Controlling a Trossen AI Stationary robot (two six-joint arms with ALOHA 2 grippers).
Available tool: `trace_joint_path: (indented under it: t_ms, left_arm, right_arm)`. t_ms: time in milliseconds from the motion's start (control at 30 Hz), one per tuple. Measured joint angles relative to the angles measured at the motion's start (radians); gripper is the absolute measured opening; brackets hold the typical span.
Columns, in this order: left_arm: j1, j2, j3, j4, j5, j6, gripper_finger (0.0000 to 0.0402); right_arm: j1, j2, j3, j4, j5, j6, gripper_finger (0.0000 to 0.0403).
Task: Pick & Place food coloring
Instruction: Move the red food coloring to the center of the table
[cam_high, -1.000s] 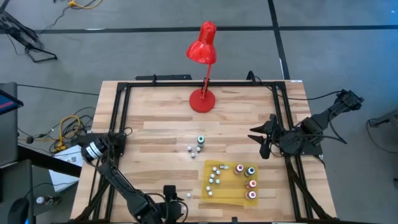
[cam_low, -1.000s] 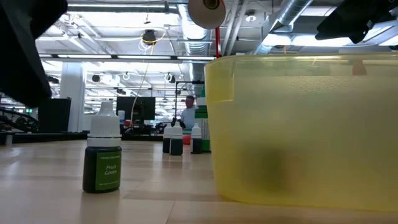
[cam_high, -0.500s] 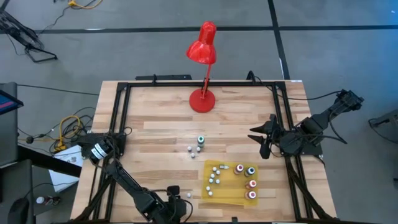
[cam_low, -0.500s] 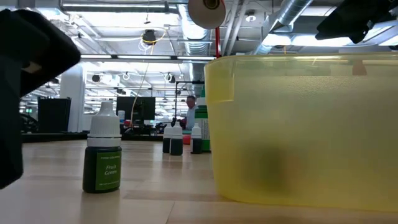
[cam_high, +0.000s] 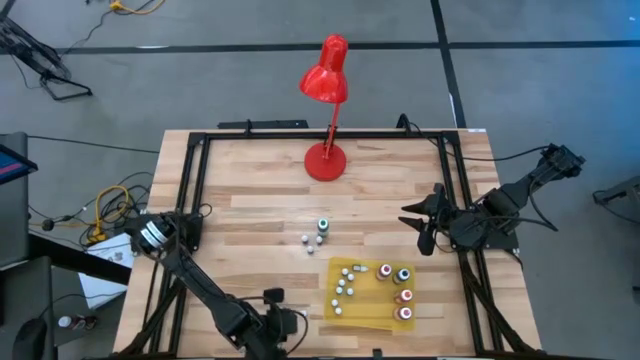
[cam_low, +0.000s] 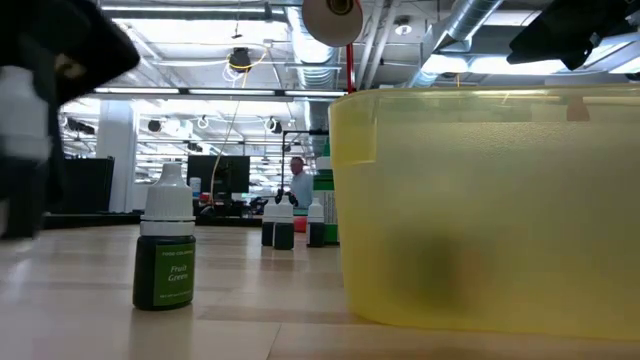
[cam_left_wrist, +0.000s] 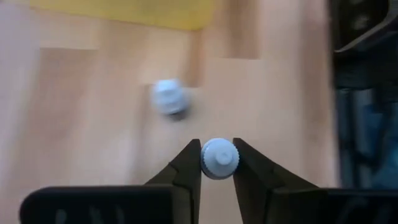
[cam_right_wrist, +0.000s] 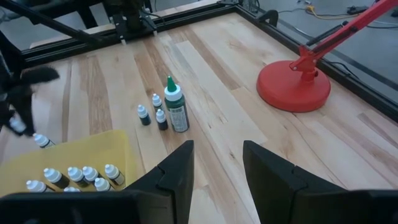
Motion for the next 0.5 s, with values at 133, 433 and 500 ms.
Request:
trace_joint_path:
  t_ms: [133,433,500]
  left_arm:
    - [0.021,-0.05,0.0,-0.175,-0.063,-0.027,0.0062]
    - [0.21,-0.093,-0.023,-0.156,-0.043,0.117,0.0057]
    - [0.25,-0.084,-0.023,-0.1,-0.015,0.191,0.0057]
  right_arm:
    - [0.0,0.0,0.0,0.0,0.0,0.0,0.0129]
    - [0.0,0.0,0.0,0.0,0.0,0.0,0.0129]
    - [0.0,0.0,0.0,0.0,0.0,0.0,0.0129]
